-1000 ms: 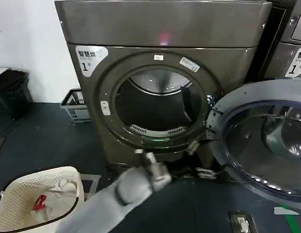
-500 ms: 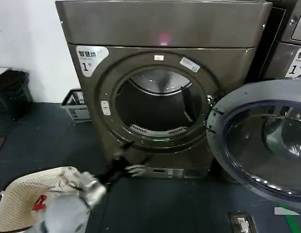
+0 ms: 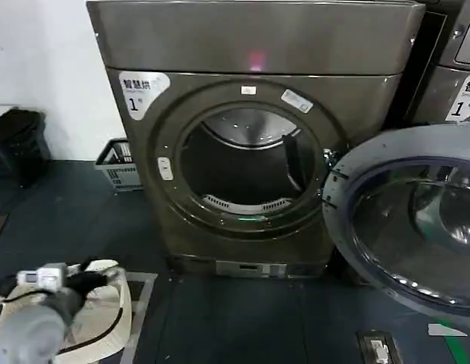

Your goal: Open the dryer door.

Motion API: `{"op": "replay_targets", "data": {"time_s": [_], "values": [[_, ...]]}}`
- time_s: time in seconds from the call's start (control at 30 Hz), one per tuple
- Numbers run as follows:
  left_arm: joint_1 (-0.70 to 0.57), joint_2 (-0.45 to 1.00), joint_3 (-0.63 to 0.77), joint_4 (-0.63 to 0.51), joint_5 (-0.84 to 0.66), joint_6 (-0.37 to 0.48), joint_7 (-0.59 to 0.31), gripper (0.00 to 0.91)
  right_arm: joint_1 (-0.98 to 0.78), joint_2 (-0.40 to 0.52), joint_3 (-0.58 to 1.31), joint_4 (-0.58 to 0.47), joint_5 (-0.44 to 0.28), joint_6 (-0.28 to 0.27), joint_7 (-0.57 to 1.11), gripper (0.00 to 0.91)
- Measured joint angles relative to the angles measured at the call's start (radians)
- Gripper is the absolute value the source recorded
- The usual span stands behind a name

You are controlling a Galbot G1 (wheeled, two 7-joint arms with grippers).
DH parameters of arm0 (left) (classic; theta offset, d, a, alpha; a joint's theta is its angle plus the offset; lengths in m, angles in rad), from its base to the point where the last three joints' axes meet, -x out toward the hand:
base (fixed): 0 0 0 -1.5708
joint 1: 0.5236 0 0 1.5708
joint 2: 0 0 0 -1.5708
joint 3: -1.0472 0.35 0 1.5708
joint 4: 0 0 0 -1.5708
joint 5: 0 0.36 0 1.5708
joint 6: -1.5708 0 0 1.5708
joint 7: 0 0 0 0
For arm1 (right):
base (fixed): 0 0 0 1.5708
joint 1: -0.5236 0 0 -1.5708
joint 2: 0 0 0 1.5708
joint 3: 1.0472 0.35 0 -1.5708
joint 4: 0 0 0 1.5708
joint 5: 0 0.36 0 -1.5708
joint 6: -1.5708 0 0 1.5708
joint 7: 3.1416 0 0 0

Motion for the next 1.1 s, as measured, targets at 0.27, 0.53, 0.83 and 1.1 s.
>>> {"op": "replay_targets", "data": {"time_s": [0.27, 0.53, 0.83, 1.1], "values": [[-0.008, 0.101, -0.032, 0.076, -0.462, 0.0, -0.373, 0.907, 0.006, 0.009, -0.005, -0.004, 0.021, 0.029, -0.001, 0.907], [-0.028, 0.205, -0.036, 0.202, -0.893, -0.001, -0.584, 0.907, 0.004, 0.01, 0.002, -0.017, 0.041, 0.088, 0.001, 0.907], [-0.041, 0.228, -0.036, 0.282, -1.001, -0.001, -0.611, 0.907, 0.004, 0.016, 0.016, -0.024, 0.078, 0.15, -0.053, 0.907], [-0.045, 0.239, -0.038, 0.283, -1.033, -0.001, -0.612, 0.907, 0.005, 0.017, 0.012, -0.037, 0.075, 0.169, -0.053, 0.907]]}}
